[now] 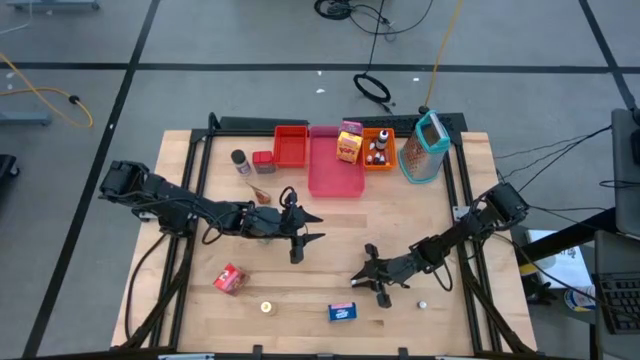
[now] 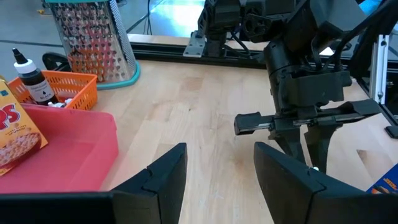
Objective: Pick & Place Kitchen Items
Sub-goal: Put the black food coloring bottle into the orange bin
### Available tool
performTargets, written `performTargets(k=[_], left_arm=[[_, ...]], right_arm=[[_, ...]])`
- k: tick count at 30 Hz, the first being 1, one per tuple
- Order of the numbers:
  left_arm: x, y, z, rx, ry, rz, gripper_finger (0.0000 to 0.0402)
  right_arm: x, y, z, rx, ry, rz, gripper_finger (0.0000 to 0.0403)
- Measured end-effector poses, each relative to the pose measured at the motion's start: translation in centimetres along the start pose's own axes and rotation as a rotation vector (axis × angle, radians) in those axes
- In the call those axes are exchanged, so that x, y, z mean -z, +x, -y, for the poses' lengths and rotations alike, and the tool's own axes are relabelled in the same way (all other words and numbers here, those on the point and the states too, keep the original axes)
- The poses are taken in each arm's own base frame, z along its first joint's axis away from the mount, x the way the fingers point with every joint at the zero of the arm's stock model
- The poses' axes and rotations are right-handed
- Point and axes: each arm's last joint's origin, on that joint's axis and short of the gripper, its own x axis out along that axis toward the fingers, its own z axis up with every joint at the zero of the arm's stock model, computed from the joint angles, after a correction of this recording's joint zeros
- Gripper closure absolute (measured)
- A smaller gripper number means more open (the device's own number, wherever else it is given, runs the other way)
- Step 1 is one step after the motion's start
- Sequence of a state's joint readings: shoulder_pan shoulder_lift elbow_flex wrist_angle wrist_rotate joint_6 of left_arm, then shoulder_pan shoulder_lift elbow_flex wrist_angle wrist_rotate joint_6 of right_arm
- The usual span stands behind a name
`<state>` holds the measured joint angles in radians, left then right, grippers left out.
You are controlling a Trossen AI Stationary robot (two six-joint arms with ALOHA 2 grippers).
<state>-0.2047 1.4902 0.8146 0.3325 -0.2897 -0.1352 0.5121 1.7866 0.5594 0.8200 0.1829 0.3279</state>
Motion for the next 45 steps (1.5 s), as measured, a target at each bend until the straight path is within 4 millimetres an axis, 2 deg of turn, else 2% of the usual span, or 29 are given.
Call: performTargets(k=[8, 18, 24, 33, 39, 45], left_arm=[[0.0, 0.0, 0.0, 0.0, -0.001, 0.0, 0.0215], [0.0, 0.0, 0.0, 0.0, 0.0, -0.001, 0.0215], [0.1, 0.0, 0.0, -0.001, 0.0, -0.008, 0.0215], [0.1, 0.0, 0.0, -0.001, -0.004, -0.008, 0.0215], [0.1, 0.0, 0.0, -0.001, -0.005, -0.007, 0.0215], [0.1, 0.0, 0.0, -0.001, -0.005, -0.007, 0.0215]], right_arm=[[0.0, 0.0, 0.1, 0.007, 0.005, 0.001, 0.035], [-0.8, -0.4, 1.3, 0.051, 0.057, -0.017, 0.0352], [-2.8, -2.7, 1.7, 0.122, 0.072, -0.035, 0.0352], [-6.2, -7.3, 2.6, 0.273, 0.093, 0.058, 0.0353], [-7.8, -9.8, 4.2, 0.357, 0.129, 0.118, 0.0353], [-8.6, -11.5, 6.5, 0.473, 0.184, 0.153, 0.0353]])
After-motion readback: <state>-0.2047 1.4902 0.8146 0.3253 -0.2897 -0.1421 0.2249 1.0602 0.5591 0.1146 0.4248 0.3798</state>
